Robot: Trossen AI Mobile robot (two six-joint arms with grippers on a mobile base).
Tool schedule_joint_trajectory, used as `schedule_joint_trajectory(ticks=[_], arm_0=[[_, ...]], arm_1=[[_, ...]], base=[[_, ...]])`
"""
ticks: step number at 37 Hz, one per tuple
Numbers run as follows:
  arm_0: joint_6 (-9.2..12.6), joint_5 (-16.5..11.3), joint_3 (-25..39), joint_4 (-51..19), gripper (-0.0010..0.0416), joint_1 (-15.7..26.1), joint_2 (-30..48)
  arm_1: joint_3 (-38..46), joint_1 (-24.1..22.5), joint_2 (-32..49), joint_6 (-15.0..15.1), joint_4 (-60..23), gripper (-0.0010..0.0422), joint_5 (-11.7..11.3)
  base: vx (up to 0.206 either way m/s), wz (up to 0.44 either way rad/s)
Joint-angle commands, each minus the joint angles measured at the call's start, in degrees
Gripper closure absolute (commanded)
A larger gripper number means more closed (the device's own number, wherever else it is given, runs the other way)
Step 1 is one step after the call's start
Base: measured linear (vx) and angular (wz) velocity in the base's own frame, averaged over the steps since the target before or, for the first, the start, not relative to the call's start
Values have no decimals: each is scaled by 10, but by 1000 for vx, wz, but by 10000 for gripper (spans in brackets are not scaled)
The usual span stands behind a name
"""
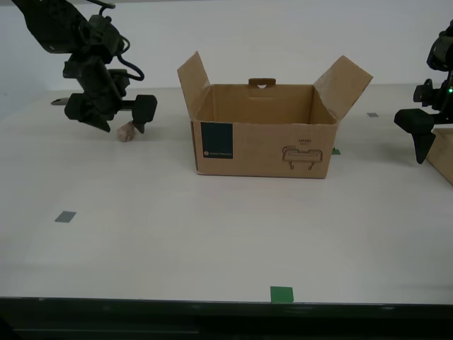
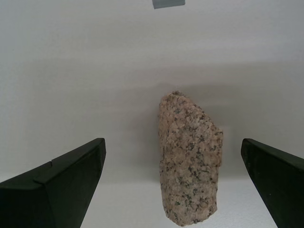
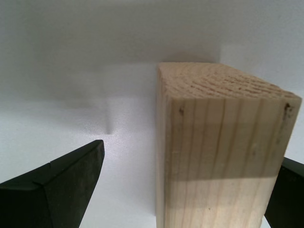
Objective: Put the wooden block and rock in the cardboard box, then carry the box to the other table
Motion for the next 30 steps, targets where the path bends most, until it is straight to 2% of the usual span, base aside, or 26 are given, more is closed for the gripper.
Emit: schedule_joint_trajectory(ticks=[1,20,30], arm_0=[[0,1,0,1,16,1,0],[0,1,-4,-3,17,1,0],[0,1,-3,0,17,1,0]], arm_1=[[0,-1,0,-1,3,21,2],[-12,-2,0,-1,7,21,2],[-36,-2,0,-3,35,21,2]], base=[[0,0],[0,0],[0,0]])
